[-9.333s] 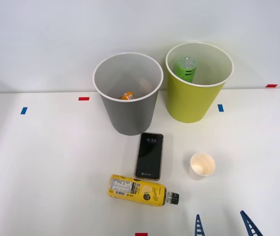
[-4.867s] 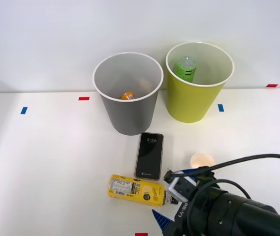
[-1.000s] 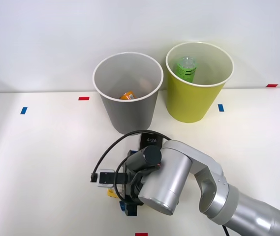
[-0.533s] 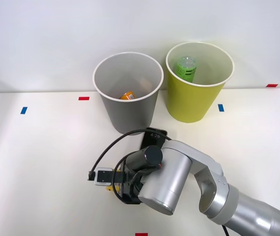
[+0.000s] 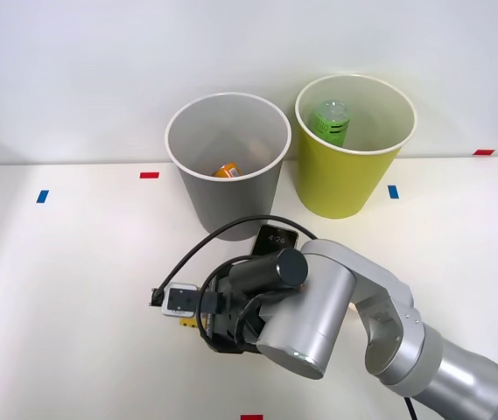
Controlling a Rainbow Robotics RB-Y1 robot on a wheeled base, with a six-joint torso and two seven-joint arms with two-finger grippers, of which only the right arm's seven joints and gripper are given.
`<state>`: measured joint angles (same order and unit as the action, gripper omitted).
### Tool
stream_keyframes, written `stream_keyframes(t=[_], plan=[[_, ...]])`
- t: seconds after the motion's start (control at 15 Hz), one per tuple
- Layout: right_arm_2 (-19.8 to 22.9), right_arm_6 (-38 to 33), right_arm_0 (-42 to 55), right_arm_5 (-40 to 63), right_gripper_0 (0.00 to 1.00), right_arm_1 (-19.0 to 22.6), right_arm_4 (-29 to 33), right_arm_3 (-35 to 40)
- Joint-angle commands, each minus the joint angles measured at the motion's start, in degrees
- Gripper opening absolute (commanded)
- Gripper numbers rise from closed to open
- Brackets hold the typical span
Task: Put cans in the gray bin, plastic bottles in the light green bin
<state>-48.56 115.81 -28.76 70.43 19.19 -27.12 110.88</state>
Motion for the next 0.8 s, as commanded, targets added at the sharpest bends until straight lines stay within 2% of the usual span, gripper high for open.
stream_keyframes(t=[0.07, 0.27, 0.4, 0.6, 0.8], plan=[[5.9, -4.0, 0.0, 9.7, 0.0, -0.2, -5.4, 7.1], [10.9, -11.1, -0.1, 14.6, 0.0, -0.2, -10.1, 13.7], [14.5, -14.6, -0.1, 13.6, 0.0, -0.6, -13.1, 15.6], [18.7, -18.9, 1.1, 3.8, 0.0, -0.6, -15.2, 16.4], [22.4, -19.2, 5.8, -10.5, 0.0, -0.6, -15.5, 16.4]])
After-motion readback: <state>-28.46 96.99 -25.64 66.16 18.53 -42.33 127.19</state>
